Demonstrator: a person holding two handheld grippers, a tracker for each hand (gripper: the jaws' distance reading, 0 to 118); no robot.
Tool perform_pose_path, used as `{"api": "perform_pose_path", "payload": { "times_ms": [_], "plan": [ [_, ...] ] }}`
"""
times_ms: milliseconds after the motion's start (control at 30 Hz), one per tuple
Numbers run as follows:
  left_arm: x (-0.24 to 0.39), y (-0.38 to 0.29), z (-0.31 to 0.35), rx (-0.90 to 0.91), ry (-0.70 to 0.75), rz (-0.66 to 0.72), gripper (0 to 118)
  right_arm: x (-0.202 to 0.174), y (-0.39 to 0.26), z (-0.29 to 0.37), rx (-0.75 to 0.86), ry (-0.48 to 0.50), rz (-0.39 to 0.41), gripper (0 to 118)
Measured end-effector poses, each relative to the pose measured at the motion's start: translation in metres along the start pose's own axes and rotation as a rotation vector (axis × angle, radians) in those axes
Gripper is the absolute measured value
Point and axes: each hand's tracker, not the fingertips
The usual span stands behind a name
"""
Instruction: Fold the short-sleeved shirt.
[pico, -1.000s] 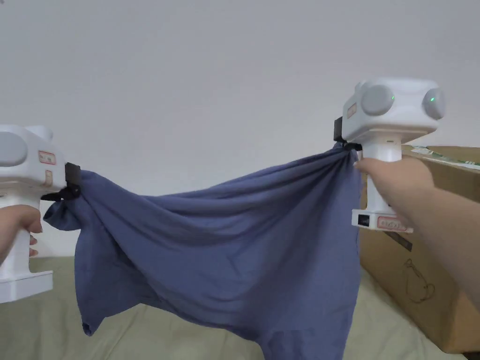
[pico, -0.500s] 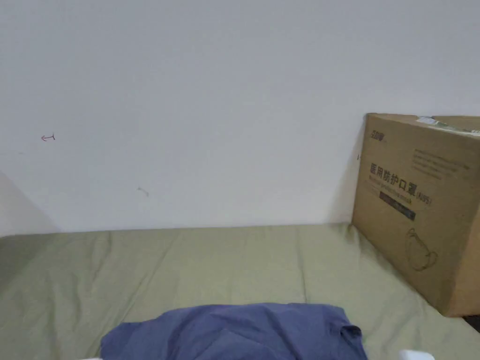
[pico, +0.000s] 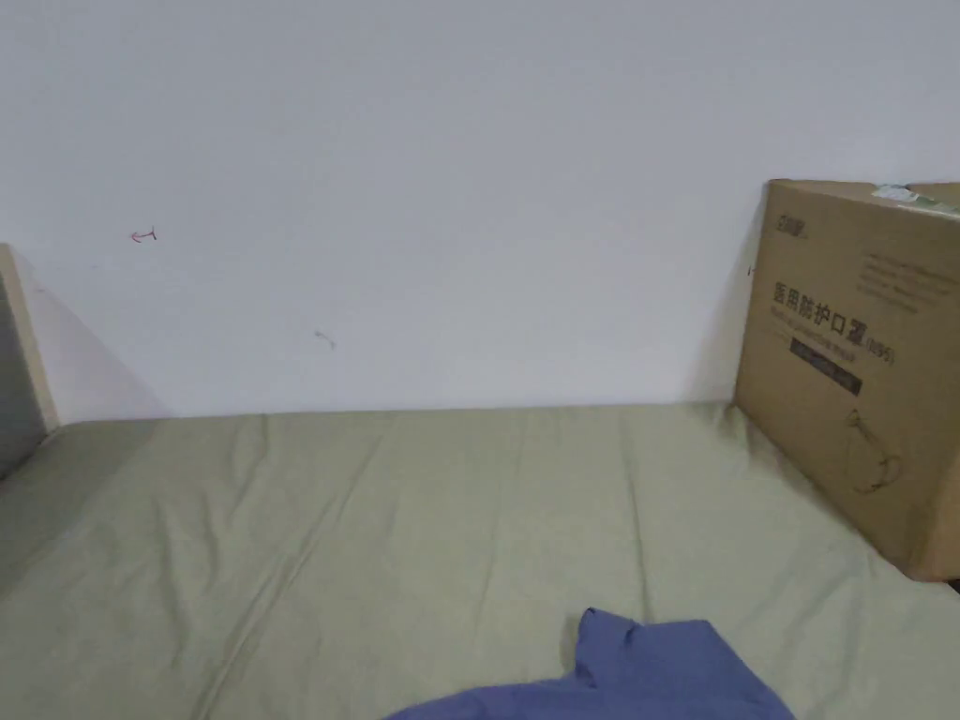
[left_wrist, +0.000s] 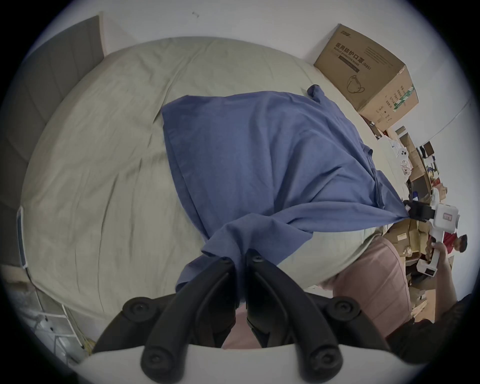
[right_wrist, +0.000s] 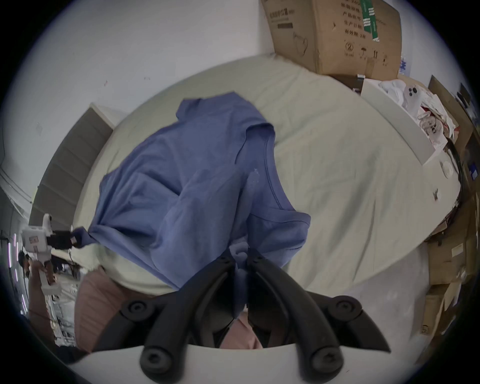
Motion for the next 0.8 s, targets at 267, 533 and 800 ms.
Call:
{"api": "perform_pose_path", "payload": {
  "times_ms": [267, 533, 800],
  "plan": [
    [-0.029, -0.011, -0.021, -0.014, -0.08, 0.252, 112, 0.017, 0.011, -0.053, -0.094, 0.004, -0.224, 83],
    [-0.01, 0.01, 0.059, 0.25, -0.087, 0.281, 112, -0.034, 0.05, 0.02, 0.163, -0.074, -0.079, 83],
    [0.082, -0.024, 0.163, 1.095, 0.111, 0.06, 77, -0.115, 0.034, 0.122, 0.92, 0.195, 0.09, 77]
  ]
}}
